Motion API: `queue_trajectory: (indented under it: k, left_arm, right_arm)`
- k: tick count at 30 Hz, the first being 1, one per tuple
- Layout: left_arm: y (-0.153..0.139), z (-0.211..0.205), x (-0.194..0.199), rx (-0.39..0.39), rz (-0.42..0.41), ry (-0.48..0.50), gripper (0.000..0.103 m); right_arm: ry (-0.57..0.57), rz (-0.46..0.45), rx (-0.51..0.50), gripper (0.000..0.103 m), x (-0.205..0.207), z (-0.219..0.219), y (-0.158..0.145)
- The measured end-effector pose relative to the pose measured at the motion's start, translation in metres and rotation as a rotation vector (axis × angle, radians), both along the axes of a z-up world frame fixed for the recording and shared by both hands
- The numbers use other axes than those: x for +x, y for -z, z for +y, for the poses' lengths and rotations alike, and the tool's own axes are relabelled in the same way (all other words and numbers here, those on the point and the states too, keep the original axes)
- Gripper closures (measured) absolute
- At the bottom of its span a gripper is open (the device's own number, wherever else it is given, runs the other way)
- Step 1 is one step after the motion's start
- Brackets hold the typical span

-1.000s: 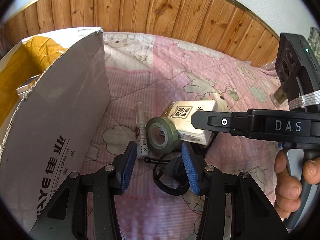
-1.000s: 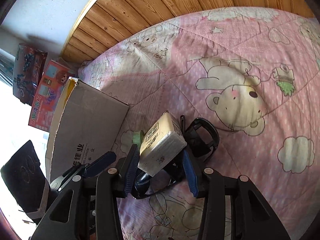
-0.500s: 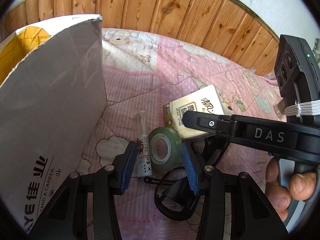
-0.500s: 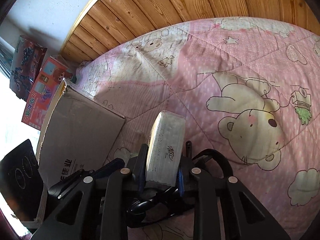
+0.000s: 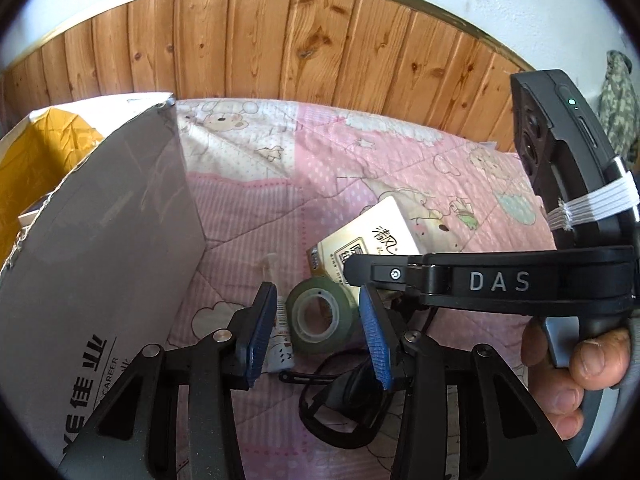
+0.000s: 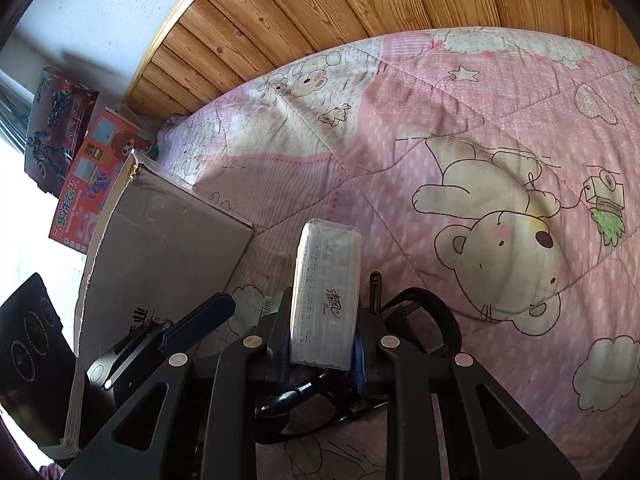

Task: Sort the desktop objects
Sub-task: 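Grasp the tissue pack with the right tool while the left tool grasps the green tape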

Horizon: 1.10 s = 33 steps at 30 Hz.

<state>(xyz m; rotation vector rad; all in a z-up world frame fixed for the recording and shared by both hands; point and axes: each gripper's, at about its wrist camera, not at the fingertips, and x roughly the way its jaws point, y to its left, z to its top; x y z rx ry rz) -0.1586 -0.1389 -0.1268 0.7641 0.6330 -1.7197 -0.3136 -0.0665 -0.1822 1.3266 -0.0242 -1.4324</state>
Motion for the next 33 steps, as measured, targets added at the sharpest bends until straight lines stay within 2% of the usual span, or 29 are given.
queue_trajectory:
  k: [3,6,8,10,14,16,18,24,27,29,31,33]
  left_arm:
    - [0.002,-0.003,-0.007,-0.005,-0.008,0.029,0.059]
    - [0.014,-0.012,-0.003,0.074,-0.006,0.029,0.059]
    - [0.024,-0.015,0.001,0.114,-0.028,0.022,0.055]
    - [0.024,-0.014,0.003,0.105,-0.053,0.009,0.055]
    - [0.025,-0.015,0.006,0.110,-0.051,-0.014,0.055]
    - [0.026,-0.016,0.005,0.098,-0.067,-0.013,0.056]
    - [0.026,-0.019,0.003,0.093,-0.066,0.004,0.059]
    - [0.031,-0.033,-0.008,0.078,-0.099,0.056,0.057]
    - [0.034,-0.042,-0.011,0.100,-0.109,0.065,0.057]
    - [0.036,-0.047,-0.013,0.123,-0.126,0.073,0.055]
    - [0.045,-0.052,-0.018,0.171,-0.202,0.068,0.048]
    - [0.043,-0.050,-0.017,0.183,-0.198,0.071,0.047]
  right_arm:
    - [0.029,-0.051,-0.009,0.079,-0.005,0.003,0.006]
    - [0.058,-0.119,-0.025,0.079,-0.014,0.007,0.012]
    - [0.065,-0.115,-0.025,0.079,-0.015,0.008,0.011]
    - [0.068,-0.090,-0.018,0.079,-0.014,0.007,0.009]
    - [0.055,0.003,0.008,0.079,-0.007,0.003,0.001]
    - [0.055,0.018,0.013,0.079,-0.005,0.002,-0.001]
    - [0.061,0.011,0.009,0.079,-0.006,0.003,0.001]
    - [0.119,-0.088,-0.017,0.079,-0.023,0.013,0.012]
    - [0.129,-0.093,-0.020,0.079,-0.026,0.014,0.013]
    - [0.141,-0.062,-0.011,0.079,-0.027,0.014,0.009]
    - [0.141,0.014,0.014,0.079,-0.025,0.013,0.001]
    - [0.133,0.067,0.042,0.079,-0.024,0.012,-0.002]
